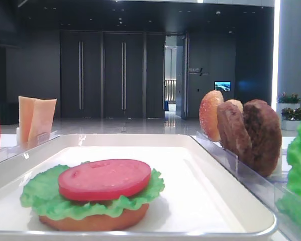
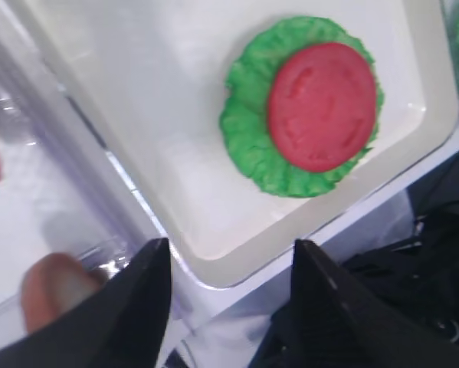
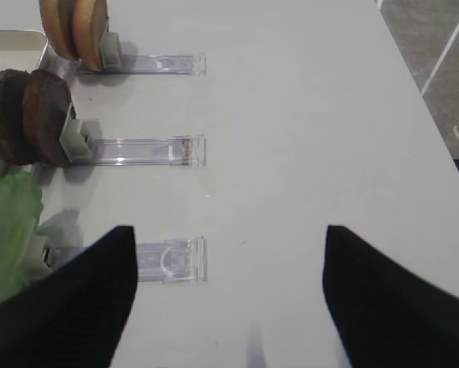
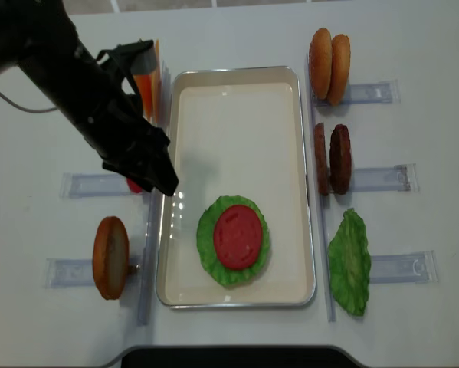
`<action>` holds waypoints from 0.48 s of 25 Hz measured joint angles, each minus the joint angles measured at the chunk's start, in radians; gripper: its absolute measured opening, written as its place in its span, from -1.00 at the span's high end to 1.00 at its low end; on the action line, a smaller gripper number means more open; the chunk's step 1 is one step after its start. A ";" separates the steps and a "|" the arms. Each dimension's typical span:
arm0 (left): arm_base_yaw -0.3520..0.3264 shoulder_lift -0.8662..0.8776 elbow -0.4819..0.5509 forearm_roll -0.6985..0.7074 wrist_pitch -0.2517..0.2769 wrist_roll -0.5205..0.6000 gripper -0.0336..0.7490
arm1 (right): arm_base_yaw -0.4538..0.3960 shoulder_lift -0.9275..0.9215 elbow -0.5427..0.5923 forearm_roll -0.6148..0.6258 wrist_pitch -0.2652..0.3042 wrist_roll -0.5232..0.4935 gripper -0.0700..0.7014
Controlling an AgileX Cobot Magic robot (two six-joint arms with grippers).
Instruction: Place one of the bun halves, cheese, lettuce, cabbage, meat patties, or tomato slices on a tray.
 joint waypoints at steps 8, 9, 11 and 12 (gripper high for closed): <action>0.000 -0.092 -0.047 0.316 0.029 -0.189 -0.08 | 0.000 0.000 0.000 0.000 0.000 0.000 -0.44; 0.000 -0.095 -0.047 0.319 0.029 -0.191 -0.08 | 0.000 0.000 0.000 0.000 0.000 0.000 -0.44; 0.000 -0.095 -0.047 0.321 0.029 -0.194 -0.09 | 0.000 0.000 0.000 0.000 0.000 0.000 -0.44; 0.000 -0.095 -0.047 0.324 0.029 -0.194 -0.09 | 0.000 0.000 0.000 0.000 0.000 0.000 -0.44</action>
